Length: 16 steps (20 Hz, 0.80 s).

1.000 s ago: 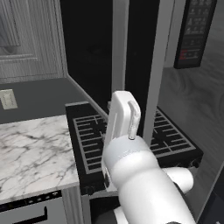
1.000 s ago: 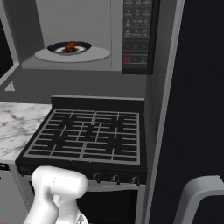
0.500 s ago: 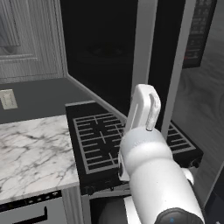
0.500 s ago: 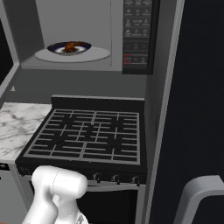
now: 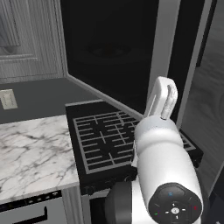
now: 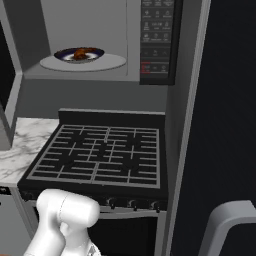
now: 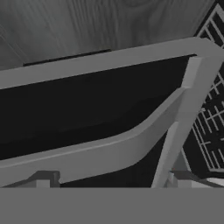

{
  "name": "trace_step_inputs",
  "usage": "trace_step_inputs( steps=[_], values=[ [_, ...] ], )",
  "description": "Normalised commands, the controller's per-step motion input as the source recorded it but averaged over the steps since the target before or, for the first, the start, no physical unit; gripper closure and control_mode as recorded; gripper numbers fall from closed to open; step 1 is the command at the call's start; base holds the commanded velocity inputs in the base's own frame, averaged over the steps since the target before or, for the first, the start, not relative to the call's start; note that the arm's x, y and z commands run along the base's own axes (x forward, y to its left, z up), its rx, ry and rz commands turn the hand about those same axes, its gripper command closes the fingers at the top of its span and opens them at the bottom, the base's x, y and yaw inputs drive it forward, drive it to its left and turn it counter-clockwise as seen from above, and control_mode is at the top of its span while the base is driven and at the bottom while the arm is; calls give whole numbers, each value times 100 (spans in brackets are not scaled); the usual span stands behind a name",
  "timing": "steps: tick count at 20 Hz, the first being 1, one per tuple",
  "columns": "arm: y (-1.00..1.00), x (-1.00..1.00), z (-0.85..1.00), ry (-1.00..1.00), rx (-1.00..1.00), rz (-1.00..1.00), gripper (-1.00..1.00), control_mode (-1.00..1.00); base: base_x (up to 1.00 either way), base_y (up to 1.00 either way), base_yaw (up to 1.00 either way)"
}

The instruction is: Transport the chicken drumstick from the fridge to the microwave and turn on the microwave.

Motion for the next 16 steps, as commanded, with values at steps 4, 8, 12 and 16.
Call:
trace_step_inputs(
  steps=[4, 8, 12, 16],
  values=[
    [-47, 22, 0, 0, 1, -12, -100, -100, 0, 0, 0],
    [-45, 26, 0, 0, 1, -12, -100, -100, 0, 0, 0],
    [-42, 30, 0, 1, 0, -13, -100, -100, 0, 0, 0],
    [-34, 31, 0, 1, 0, -11, -100, -100, 0, 0, 0]
  ],
)
